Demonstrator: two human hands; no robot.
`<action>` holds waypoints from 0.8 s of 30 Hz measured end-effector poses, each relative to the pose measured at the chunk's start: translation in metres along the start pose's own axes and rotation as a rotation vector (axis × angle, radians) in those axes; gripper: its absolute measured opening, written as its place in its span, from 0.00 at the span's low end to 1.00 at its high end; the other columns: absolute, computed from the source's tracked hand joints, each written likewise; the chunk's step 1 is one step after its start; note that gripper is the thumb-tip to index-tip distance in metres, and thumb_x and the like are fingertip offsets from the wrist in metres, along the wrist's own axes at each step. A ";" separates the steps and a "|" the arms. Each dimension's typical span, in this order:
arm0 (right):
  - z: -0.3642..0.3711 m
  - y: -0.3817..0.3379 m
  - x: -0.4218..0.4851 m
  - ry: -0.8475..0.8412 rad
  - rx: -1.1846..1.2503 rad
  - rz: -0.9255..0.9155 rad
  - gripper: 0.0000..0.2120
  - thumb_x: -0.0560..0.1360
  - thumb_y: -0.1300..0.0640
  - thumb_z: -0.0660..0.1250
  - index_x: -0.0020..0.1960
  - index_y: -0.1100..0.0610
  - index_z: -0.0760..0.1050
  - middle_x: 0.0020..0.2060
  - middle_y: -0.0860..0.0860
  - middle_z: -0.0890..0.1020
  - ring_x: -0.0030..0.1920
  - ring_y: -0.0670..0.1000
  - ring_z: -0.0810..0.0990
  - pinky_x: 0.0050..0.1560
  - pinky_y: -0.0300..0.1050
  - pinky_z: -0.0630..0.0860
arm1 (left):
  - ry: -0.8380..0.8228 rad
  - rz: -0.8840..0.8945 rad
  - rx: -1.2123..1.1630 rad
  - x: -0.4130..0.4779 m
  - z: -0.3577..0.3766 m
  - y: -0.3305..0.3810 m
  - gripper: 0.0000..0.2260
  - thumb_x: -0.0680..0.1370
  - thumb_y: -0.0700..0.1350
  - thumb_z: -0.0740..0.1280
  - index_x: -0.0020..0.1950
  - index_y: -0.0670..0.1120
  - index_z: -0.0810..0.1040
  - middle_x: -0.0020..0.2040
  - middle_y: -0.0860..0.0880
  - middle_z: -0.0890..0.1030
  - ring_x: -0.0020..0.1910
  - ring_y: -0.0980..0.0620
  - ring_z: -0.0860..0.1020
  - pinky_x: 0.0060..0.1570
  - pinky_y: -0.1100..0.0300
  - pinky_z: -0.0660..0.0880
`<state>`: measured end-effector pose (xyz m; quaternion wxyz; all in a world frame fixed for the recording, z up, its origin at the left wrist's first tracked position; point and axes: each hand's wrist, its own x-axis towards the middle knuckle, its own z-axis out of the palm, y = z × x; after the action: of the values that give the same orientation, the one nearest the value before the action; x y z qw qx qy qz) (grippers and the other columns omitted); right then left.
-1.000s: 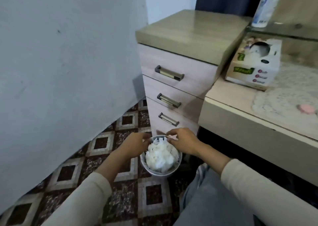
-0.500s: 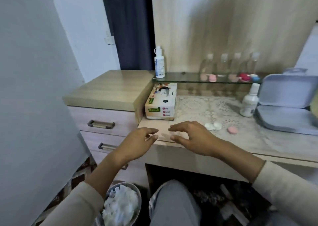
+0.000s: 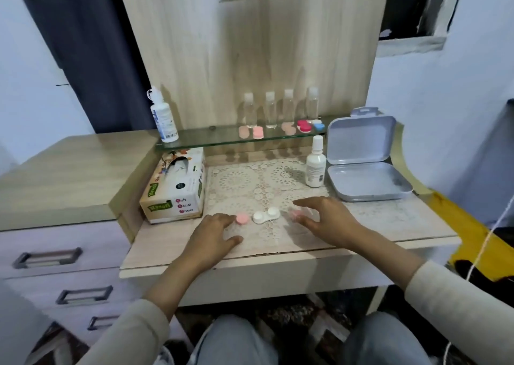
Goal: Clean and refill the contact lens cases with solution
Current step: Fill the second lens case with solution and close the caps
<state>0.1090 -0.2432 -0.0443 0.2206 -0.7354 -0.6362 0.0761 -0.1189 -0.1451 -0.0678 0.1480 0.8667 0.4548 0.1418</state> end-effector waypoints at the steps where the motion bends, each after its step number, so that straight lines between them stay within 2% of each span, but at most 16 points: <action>1: 0.000 0.006 0.001 0.036 0.020 0.033 0.19 0.75 0.47 0.65 0.64 0.51 0.73 0.63 0.49 0.76 0.63 0.51 0.73 0.60 0.45 0.69 | 0.007 0.003 0.013 0.005 0.004 0.001 0.24 0.75 0.53 0.67 0.68 0.47 0.70 0.67 0.49 0.72 0.65 0.50 0.68 0.65 0.59 0.63; 7: -0.013 0.033 0.024 0.242 0.036 0.195 0.18 0.73 0.51 0.69 0.60 0.57 0.77 0.55 0.54 0.81 0.54 0.54 0.77 0.52 0.45 0.71 | 0.031 0.052 0.020 0.031 0.013 0.008 0.21 0.75 0.53 0.67 0.66 0.47 0.73 0.65 0.50 0.74 0.63 0.49 0.68 0.62 0.56 0.65; 11: -0.022 0.046 0.043 0.354 0.094 0.277 0.15 0.72 0.53 0.70 0.54 0.61 0.79 0.52 0.56 0.82 0.51 0.56 0.78 0.49 0.48 0.73 | 0.011 0.080 -0.007 0.044 0.014 0.011 0.21 0.74 0.53 0.67 0.65 0.47 0.74 0.64 0.50 0.75 0.62 0.49 0.69 0.62 0.55 0.66; 13: -0.026 0.053 0.051 0.398 0.124 0.327 0.18 0.71 0.52 0.71 0.55 0.62 0.78 0.53 0.56 0.81 0.52 0.55 0.78 0.50 0.47 0.72 | -0.018 0.087 -0.019 0.049 0.012 0.012 0.22 0.73 0.54 0.69 0.65 0.47 0.74 0.64 0.51 0.75 0.63 0.50 0.69 0.61 0.57 0.66; 19: -0.033 0.066 0.078 0.306 0.114 0.372 0.30 0.66 0.46 0.75 0.62 0.60 0.75 0.58 0.56 0.78 0.59 0.56 0.74 0.57 0.50 0.72 | -0.042 0.109 -0.053 0.076 -0.004 0.026 0.25 0.71 0.50 0.72 0.67 0.48 0.71 0.67 0.50 0.72 0.66 0.51 0.67 0.62 0.61 0.61; 22: -0.033 0.067 0.088 0.273 0.072 0.359 0.32 0.64 0.43 0.75 0.62 0.59 0.75 0.58 0.55 0.79 0.60 0.57 0.72 0.57 0.51 0.71 | -0.004 0.181 -0.079 0.098 -0.012 0.049 0.24 0.72 0.49 0.71 0.67 0.49 0.71 0.67 0.50 0.72 0.65 0.51 0.69 0.64 0.58 0.63; 24: -0.032 0.067 0.093 0.268 0.070 0.347 0.32 0.63 0.41 0.75 0.62 0.57 0.75 0.58 0.54 0.79 0.59 0.57 0.72 0.55 0.51 0.71 | 0.010 0.225 -0.139 0.113 -0.017 0.068 0.23 0.74 0.48 0.70 0.67 0.49 0.71 0.66 0.50 0.73 0.62 0.53 0.72 0.60 0.60 0.65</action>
<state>0.1987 -0.1667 -0.0282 0.3120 -0.8293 -0.4621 0.0365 -0.0124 -0.0860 -0.0133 0.1887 0.8992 0.3444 0.1931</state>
